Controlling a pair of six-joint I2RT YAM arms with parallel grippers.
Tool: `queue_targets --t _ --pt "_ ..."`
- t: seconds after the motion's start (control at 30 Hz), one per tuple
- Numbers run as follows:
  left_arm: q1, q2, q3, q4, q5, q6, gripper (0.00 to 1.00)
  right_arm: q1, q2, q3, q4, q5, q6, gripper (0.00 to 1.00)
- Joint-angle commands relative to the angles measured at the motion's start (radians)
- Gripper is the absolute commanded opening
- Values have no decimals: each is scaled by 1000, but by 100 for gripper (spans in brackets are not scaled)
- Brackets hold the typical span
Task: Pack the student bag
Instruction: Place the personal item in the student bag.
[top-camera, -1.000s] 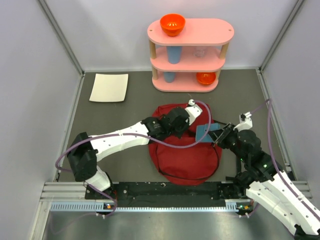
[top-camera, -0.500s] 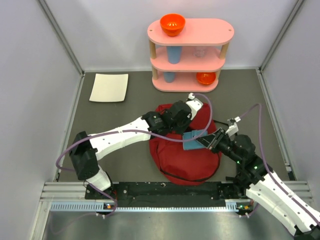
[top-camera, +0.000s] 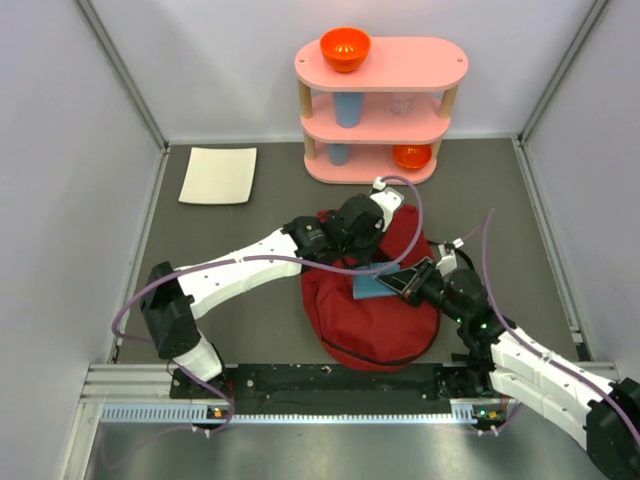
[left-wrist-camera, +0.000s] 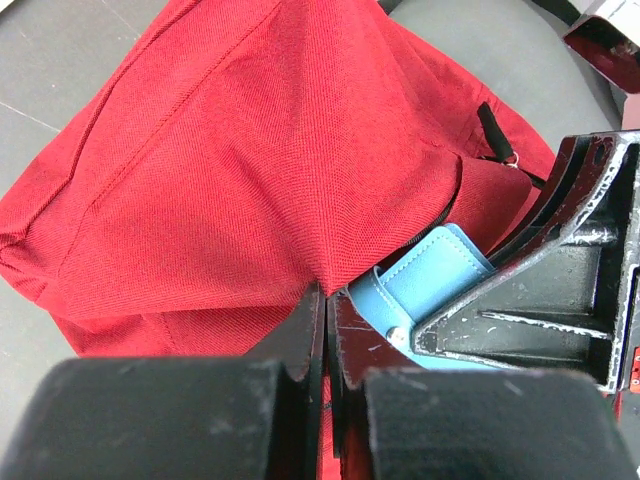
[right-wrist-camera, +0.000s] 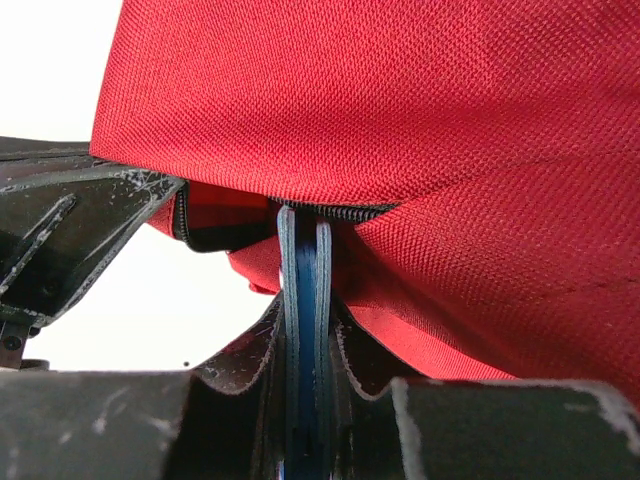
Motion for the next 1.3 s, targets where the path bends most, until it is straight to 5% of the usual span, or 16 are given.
queue_targets --t 0.0,0.43,0.53,0.97,1.27 --pt "-5 -27 77 115 69 -52 0 1 2 -38 212 -15 48 0" --pt "-5 -73 25 166 162 -72 0 -25 315 49 459 -117 150 0" --pt "-3 -73 21 174 164 -69 0 -39 382 31 755 -122 199 0" --pt "-2 -119 -42 198 167 -101 0 -214 27 109 143 64 -50 0" --pt "-2 -76 -10 261 251 -167 0 -214 198 111 307 96 -43 0"
